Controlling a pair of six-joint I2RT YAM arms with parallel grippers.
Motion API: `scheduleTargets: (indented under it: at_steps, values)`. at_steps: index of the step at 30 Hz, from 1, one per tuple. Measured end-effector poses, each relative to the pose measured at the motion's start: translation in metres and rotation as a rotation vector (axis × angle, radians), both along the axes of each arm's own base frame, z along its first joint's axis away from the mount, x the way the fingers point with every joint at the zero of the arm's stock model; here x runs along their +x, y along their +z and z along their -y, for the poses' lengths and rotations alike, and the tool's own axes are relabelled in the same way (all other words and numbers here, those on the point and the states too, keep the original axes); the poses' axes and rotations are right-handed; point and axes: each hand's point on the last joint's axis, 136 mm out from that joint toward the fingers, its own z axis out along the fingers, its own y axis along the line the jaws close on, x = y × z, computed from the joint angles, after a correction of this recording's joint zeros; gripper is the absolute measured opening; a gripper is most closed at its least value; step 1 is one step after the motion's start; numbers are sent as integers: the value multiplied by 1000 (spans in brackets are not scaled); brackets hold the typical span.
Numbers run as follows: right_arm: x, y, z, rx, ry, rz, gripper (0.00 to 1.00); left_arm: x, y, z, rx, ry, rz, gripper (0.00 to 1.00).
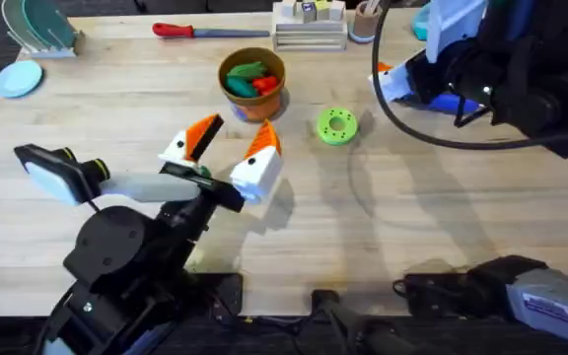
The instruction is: Pick up the gripper from the table and insert it into the empty holder that is missing its gripper. Then pick up a screw, insert it into the mounting hole, and use the screwdriver to tighten it. Finally, clean up the table by picking up the vegetable and placing it into the bucket.
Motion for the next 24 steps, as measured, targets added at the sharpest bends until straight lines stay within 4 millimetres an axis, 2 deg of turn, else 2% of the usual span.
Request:
scheduleTargets:
  at_steps: [4,6,12,18,24]
  values:
    - [0,0,-2,2,6,-1,990,5,-15,-17,41,100,-55,994]
    - [0,0,-2,2,7,-1,990,7,-16,-26,50,153,-63,994]
    - [0,0,-2,2,7,-1,991,10,-2,-43,26,251,-31,993]
    - [0,0,-2,2,7,0,991,11,0,-47,-2,279,-31,995]
    - [0,0,-2,3,7,0,992,6,18,-53,-59,292,-38,996]
